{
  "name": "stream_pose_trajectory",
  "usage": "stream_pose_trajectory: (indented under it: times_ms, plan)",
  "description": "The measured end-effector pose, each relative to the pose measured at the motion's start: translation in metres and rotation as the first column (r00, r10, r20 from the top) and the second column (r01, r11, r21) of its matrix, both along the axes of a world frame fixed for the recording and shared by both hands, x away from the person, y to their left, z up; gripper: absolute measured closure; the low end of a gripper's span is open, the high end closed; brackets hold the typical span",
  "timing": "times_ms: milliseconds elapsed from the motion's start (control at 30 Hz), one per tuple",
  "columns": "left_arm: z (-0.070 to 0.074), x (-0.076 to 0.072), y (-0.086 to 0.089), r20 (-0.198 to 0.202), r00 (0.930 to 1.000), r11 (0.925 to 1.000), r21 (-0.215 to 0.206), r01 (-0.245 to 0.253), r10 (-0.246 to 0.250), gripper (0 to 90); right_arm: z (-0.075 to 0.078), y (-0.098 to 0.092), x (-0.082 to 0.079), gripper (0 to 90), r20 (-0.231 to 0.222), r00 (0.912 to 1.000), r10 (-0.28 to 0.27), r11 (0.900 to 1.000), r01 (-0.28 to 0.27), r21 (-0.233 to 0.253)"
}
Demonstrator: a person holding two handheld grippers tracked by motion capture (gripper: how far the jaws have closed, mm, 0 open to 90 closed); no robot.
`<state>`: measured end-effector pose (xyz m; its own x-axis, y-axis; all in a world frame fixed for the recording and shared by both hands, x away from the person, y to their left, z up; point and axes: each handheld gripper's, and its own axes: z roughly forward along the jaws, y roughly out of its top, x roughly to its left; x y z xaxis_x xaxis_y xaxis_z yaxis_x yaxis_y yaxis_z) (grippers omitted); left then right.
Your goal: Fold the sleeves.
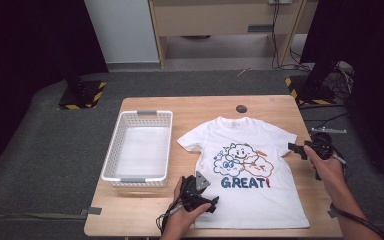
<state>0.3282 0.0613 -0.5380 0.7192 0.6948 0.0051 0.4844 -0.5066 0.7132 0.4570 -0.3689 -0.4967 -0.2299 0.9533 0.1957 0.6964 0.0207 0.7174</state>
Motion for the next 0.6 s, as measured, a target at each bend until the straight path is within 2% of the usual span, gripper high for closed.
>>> stream_pose_trajectory:
  times_ms: [167, 267, 400, 600]
  plan:
    - [0.000, 0.000, 0.000, 0.001, 1.0000, 1.0000, 0.000, -0.002, 0.002, 2.5, -0.007, -0.004, 0.016, 36.5, -0.020, 0.9986, -0.049, 0.998, 0.049, -0.026]
    - [0.000, 0.000, 0.000, 0.000, 1.0000, 1.0000, 0.002, -0.002, 0.002, 2.6, -0.012, -0.002, 0.023, 41.1, -0.025, 0.9979, -0.060, 0.998, 0.059, -0.035]
    - [0.000, -0.001, 0.000, 0.002, 1.0000, 1.0000, -0.002, -0.007, 0.007, 2.6, -0.018, 0.003, 0.030, 40.9, -0.040, 0.9963, -0.075, 0.996, 0.073, -0.055]
    - [0.000, -0.003, 0.001, 0.001, 0.9999, 0.9999, -0.001, -0.011, 0.011, 2.6, -0.027, 0.015, 0.034, 35.7, -0.069, 0.9946, -0.078, 0.991, 0.069, -0.117]
